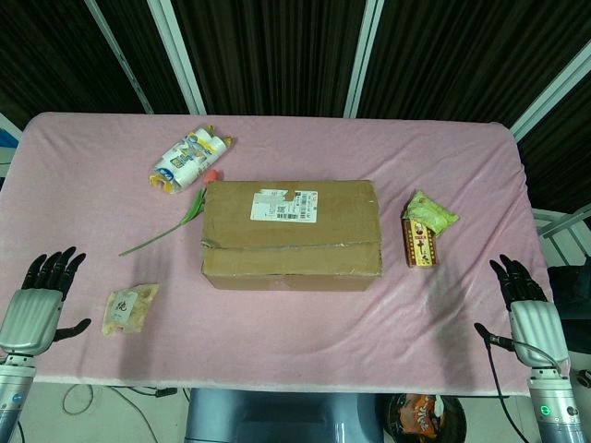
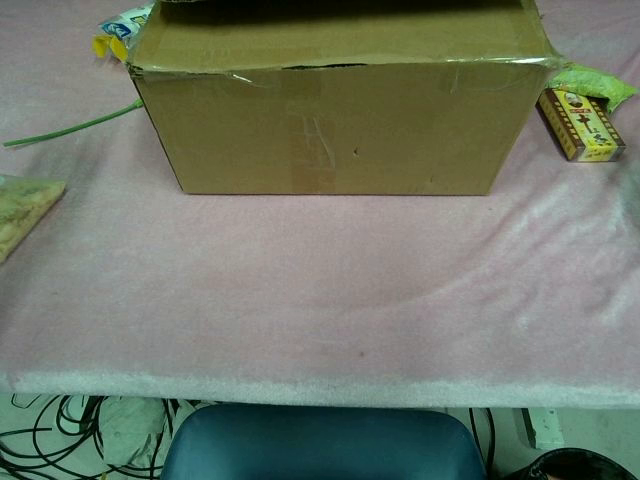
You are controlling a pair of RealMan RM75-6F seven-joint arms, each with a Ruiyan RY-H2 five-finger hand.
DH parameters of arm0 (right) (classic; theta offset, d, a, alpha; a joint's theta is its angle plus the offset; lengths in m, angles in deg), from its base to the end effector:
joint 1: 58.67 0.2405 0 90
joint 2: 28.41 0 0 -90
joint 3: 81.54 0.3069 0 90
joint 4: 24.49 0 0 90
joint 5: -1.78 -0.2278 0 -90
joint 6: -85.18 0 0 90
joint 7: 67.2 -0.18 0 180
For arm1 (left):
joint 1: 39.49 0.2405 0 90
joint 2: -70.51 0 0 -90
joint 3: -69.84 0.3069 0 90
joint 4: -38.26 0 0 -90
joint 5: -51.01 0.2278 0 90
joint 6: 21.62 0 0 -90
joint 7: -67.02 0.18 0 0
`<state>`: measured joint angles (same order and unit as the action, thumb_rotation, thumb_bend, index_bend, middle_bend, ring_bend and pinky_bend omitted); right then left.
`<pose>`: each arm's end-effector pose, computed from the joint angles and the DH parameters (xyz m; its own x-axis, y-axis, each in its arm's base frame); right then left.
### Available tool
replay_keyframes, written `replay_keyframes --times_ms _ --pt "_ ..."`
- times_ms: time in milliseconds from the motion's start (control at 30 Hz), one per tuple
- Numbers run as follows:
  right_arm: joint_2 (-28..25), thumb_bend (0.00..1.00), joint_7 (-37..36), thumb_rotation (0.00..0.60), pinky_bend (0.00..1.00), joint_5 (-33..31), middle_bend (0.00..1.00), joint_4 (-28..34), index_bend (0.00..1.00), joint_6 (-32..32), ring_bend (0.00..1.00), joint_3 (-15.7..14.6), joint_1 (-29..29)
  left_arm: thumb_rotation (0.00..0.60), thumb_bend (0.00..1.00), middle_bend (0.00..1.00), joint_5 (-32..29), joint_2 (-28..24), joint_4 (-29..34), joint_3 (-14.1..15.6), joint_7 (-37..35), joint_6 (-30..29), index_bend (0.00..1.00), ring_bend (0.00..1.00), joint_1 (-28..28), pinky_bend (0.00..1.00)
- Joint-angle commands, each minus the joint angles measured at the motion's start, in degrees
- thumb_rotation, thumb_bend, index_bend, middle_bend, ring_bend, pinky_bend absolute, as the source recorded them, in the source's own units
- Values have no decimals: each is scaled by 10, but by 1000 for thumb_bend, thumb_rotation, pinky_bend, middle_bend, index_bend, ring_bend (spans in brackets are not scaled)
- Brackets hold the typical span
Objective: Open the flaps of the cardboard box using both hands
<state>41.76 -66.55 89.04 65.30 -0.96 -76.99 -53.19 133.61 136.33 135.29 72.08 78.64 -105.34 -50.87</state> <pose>-0.3533 -0.2327 0.1363 0.3476 0.0450 0.9366 -0.9361 -0.0415 0.3494 -0.3372 0.2388 0.1304 0.4869 0.0762 0.8701 0.8730 -0.0726 -0.4822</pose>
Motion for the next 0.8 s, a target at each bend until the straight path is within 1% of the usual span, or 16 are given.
replay_keyframes --times_ms 33,800 --pt "0 212 -1 600 212 -1 0 0 0 1 0 0 0 600 2 0 -5 -1 3 -3 -4 7 0 0 1 0" --pt "0 212 -5 600 212 -6 0 3 0 6 0 0 1 600 5 0 -7 -6 19 -23 7 18 0 0 2 0"
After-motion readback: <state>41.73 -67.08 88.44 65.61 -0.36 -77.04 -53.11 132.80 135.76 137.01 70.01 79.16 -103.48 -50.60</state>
